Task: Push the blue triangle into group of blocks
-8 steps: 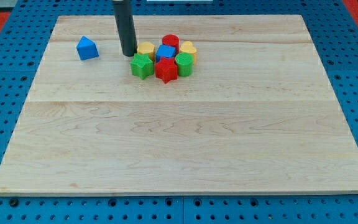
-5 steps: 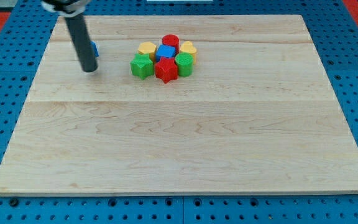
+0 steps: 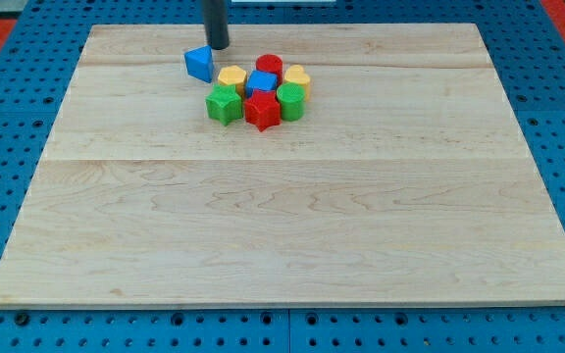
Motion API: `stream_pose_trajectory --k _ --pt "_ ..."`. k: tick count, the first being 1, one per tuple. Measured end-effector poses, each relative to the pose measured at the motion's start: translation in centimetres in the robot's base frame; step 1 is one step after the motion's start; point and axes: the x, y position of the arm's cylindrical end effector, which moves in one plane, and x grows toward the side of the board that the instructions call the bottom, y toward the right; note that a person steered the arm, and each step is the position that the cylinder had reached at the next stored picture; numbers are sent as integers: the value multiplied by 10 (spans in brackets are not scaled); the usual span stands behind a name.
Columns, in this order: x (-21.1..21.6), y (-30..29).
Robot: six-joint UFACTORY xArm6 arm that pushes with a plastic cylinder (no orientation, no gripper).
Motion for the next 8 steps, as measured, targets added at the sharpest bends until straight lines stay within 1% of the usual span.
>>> stream_pose_trajectory --k 1,2,3,4,5,7,8 --pt "-11 -32" --pt "19 -108" --pt "51 -103" --pt "37 -54" --pt "33 -21" --pt "34 -18" --pt "34 -7"
